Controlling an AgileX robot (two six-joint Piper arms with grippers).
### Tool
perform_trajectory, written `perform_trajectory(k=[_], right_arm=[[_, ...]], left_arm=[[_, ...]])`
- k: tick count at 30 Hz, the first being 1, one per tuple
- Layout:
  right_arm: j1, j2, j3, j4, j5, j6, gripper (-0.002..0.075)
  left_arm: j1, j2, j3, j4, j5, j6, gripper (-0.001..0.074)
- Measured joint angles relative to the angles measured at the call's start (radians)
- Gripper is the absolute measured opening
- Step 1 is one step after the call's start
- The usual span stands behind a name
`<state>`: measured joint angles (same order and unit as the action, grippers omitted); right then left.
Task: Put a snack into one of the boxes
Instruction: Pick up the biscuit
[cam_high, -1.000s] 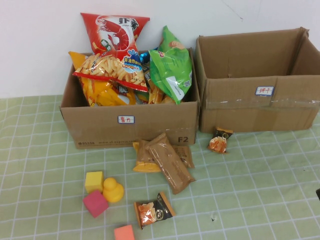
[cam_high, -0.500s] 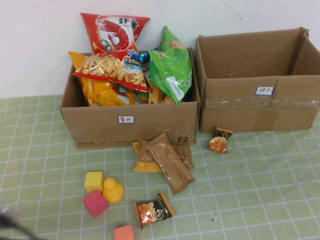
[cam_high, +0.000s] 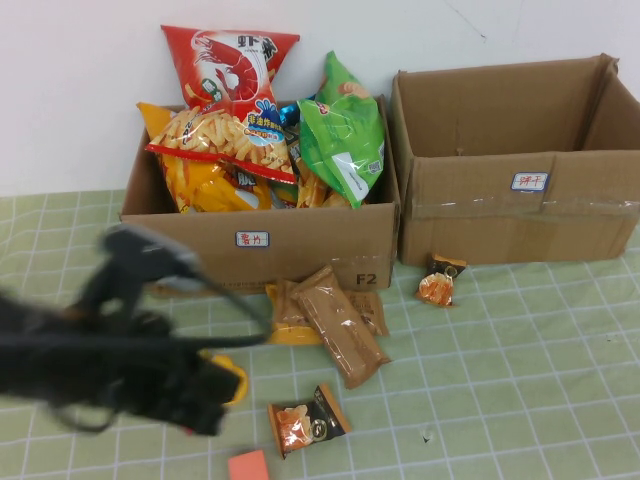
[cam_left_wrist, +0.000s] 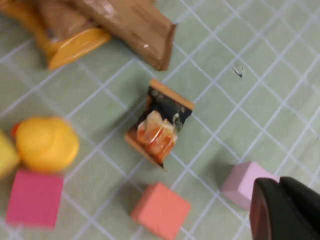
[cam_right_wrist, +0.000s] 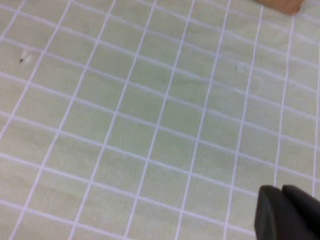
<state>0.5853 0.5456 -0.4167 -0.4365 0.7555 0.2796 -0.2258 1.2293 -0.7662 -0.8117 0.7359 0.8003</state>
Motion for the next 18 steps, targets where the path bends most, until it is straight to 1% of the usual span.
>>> perform_trajectory(k=[4, 7, 8, 9, 10, 12, 15, 16, 17, 18], right_arm=[[0.000, -0.004, 0.004, -0.016, -0.024, 0.006, -0.0002], [0.000, -0.004, 0.006, -0.018, -0.030, 0.013, -0.0002], [0.000, -0.004, 0.008, -0.020, -0.032, 0.036, -0.0002], [0.000, -0.004, 0.008, -0.020, -0.032, 0.048, -0.0002], [0.000, -0.004, 0.008, -0.020, -0.036, 0.056, -0.0002], [0.000, -0.004, 0.008, -0.020, -0.046, 0.061, -0.0002], [0.000, -0.004, 0.008, -0.027, -0.075, 0.066, -0.0002], [0.000, -0.004, 0.008, -0.027, -0.084, 0.066, -0.0002], [0.000, -0.004, 0.008, -0.028, -0.094, 0.066, -0.0002], [0.000, -0.004, 0.008, -0.028, -0.096, 0.066, -0.0002]], left_arm=[[-0.148, 0.162, -0.146, 0.212, -0.006, -0.135, -0.0002], [-0.234, 0.270, -0.229, 0.403, -0.006, -0.277, 0.0000], [-0.289, 0.340, -0.272, 0.532, -0.002, -0.344, 0.0025], [-0.310, 0.365, -0.287, 0.579, 0.000, -0.360, 0.0048], [-0.334, 0.396, -0.303, 0.630, 0.003, -0.377, 0.0088], [-0.378, 0.452, -0.334, 0.707, 0.005, -0.395, 0.0192], [-0.433, 0.523, -0.371, 0.781, -0.001, -0.413, 0.0405], [-0.449, 0.548, -0.385, 0.802, -0.006, -0.426, 0.0465], [-0.461, 0.574, -0.399, 0.821, -0.006, -0.442, 0.0509], [-0.469, 0.595, -0.412, 0.834, -0.007, -0.458, 0.0533]])
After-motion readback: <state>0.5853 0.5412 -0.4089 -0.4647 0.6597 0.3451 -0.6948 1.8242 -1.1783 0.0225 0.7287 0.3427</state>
